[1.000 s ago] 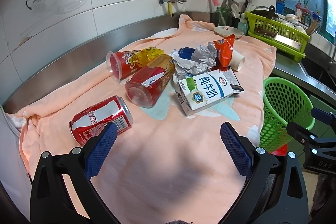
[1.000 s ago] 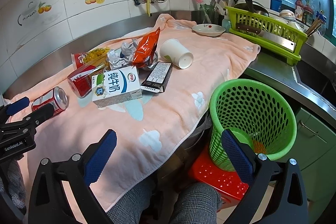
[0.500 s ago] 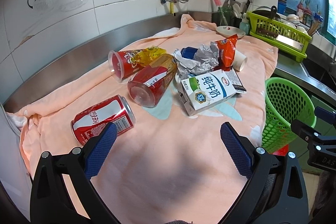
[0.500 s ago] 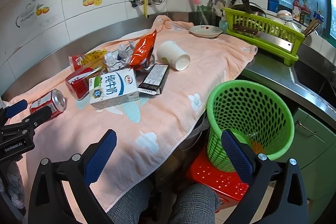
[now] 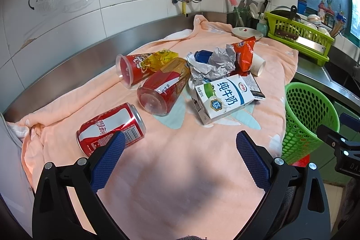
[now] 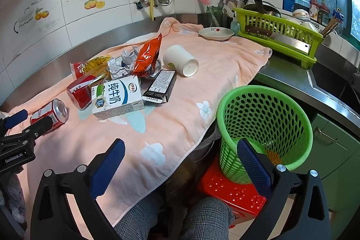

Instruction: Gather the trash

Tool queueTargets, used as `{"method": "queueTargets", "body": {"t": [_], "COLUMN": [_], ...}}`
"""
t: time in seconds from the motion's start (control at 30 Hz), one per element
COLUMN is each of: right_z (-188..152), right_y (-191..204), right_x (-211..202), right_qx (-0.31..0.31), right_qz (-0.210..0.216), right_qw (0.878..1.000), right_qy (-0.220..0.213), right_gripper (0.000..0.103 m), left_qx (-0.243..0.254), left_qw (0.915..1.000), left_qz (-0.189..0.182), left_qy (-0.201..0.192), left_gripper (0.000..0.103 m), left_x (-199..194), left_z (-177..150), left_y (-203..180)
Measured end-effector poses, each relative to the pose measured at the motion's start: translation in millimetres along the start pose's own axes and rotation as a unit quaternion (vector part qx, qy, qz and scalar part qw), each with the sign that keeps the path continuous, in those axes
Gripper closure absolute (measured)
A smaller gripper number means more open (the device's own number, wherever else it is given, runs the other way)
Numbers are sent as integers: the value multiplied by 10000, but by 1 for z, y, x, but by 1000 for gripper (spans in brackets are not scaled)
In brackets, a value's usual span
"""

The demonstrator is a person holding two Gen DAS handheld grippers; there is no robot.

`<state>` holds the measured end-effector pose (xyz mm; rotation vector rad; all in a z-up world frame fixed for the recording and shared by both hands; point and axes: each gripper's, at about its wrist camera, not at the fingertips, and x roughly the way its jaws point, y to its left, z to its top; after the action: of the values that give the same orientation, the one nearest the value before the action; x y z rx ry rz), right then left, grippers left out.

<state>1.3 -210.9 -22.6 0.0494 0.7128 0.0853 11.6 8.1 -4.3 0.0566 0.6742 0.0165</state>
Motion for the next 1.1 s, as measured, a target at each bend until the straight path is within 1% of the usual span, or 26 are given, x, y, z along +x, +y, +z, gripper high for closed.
{"method": "queueTargets", "body": {"t": [0.07, 0.13, 0.3, 0.47, 0.57, 0.67, 0.73, 0.77, 0.87, 1.0, 1.1], "right_z": [2, 5, 15, 32, 46, 60, 72, 77, 98, 123, 137], "right_y": [0, -1, 3, 11, 18, 24, 28, 29, 34, 39, 39], "right_x": [2, 4, 11, 24, 35, 46, 55, 59, 77, 102, 124], "right_qx": [-18, -17, -100, -268, -346, -396, -439, -449, -418, -330, -197], "right_qz": [7, 38, 134, 279, 442, 555, 634, 651, 813, 891, 976], "right_qw": [10000, 10000, 9999, 9992, 9984, 9976, 9969, 9968, 9956, 9952, 9943], "right_qy": [8, 13, 22, 55, 100, 132, 132, 133, 195, 246, 390], "right_gripper": [7, 7, 7, 9, 17, 19, 22, 22, 26, 31, 35], "left_qx": [39, 60, 101, 207, 237, 229, 202, 194, 221, 373, 381], "left_qw": [10000, 10000, 9999, 9995, 9993, 9992, 9993, 9993, 9995, 9991, 9990], "left_qz": [21, 10, 60, 239, 303, 342, 318, 304, 207, 200, 149], "left_qy": [-6, -9, 8, -24, -22, 4, 13, 13, 61, 96, 168], "left_gripper": [6, 10, 13, 14, 17, 19, 22, 22, 22, 22, 22], "left_x": [1, 1, 3, 4, 5, 7, 7, 7, 8, 8, 12], "left_z": [1, 2, 5, 9, 12, 12, 13, 13, 12, 7, 5], "left_y": [1, 3, 13, 30, 43, 56, 67, 72, 87, 98, 103]}}
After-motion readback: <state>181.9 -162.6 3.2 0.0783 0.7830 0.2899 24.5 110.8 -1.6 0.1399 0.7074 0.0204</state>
